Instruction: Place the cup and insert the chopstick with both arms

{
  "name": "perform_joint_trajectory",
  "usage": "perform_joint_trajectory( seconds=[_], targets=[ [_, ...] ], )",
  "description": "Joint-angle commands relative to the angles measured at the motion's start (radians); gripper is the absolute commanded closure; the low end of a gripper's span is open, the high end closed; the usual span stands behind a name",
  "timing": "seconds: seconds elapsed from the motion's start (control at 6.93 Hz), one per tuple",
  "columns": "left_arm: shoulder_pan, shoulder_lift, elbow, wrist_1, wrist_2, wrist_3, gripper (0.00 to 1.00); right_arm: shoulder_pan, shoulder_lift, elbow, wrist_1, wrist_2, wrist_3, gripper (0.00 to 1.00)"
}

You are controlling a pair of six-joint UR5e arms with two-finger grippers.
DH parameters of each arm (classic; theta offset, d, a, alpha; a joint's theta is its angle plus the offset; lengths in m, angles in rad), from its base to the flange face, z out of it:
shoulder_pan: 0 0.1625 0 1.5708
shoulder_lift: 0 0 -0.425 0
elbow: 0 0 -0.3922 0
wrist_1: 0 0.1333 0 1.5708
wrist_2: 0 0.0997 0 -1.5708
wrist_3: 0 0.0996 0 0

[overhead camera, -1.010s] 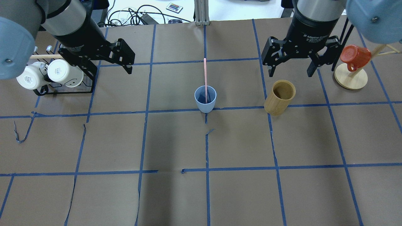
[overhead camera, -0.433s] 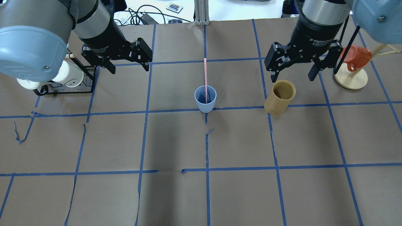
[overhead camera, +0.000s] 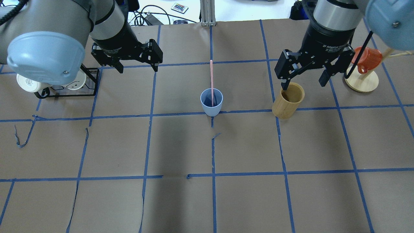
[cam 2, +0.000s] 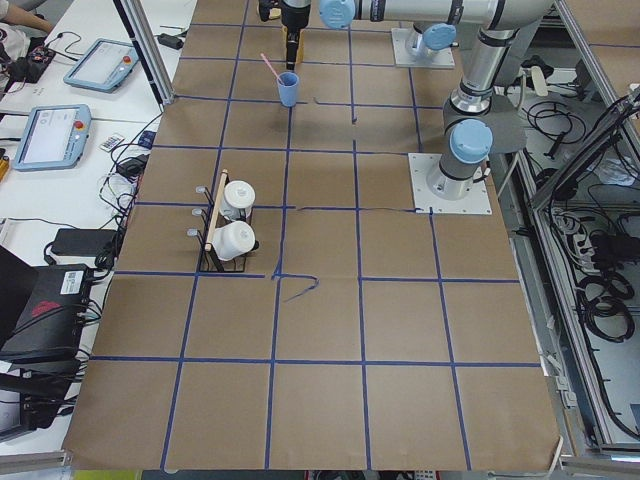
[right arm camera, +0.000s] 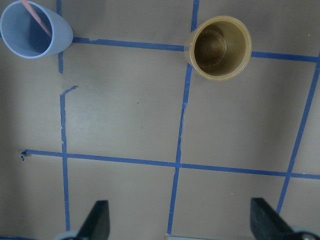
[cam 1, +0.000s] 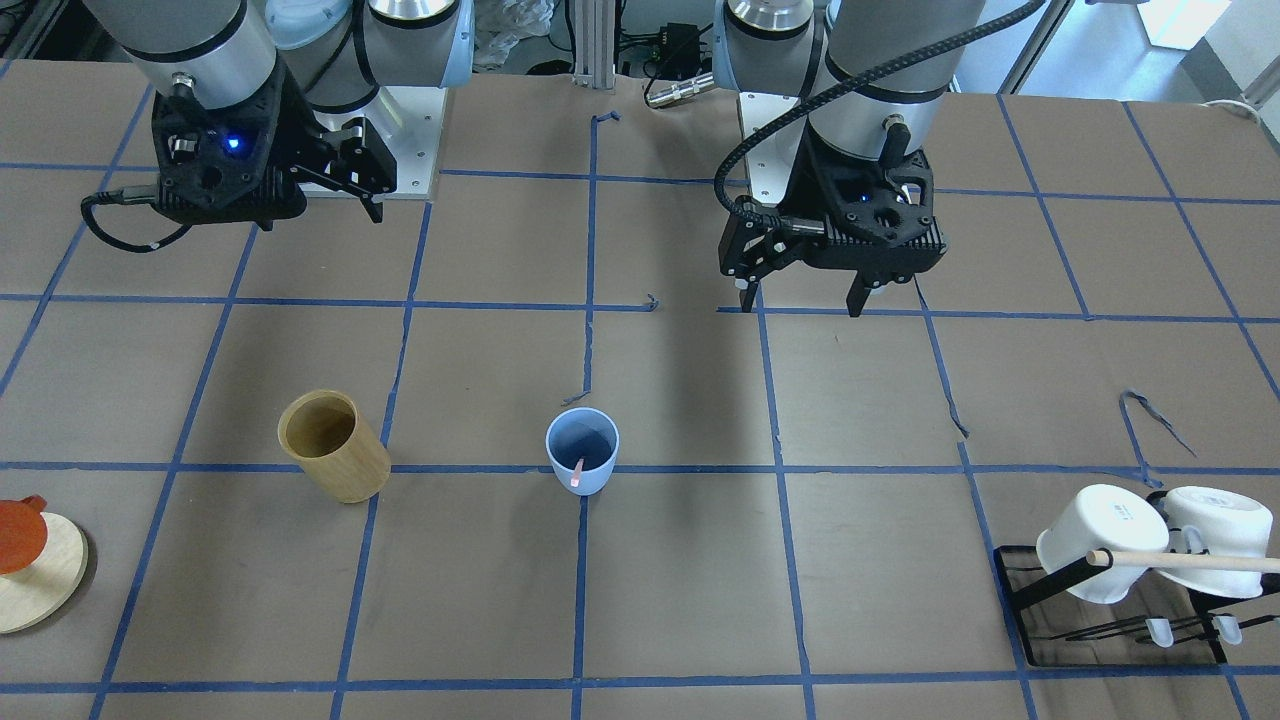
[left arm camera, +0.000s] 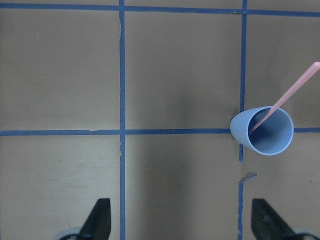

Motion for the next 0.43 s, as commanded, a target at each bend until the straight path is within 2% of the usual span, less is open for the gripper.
perform_joint_trajectory(
  seconds=[0.0, 0.29],
  targets=[
    [0.008, 0.032, 0.007, -0.014, 0.073, 0.108, 0.0, -0.014, -0.001, 0.001, -0.002, -0.04, 0.0, 0.0],
    [0.019, 0.035, 0.008, -0.024, 0.067, 0.108, 0.0, -0.026, -0.008, 0.001, 0.0, -0.041, 0.002, 0.0]
  ],
)
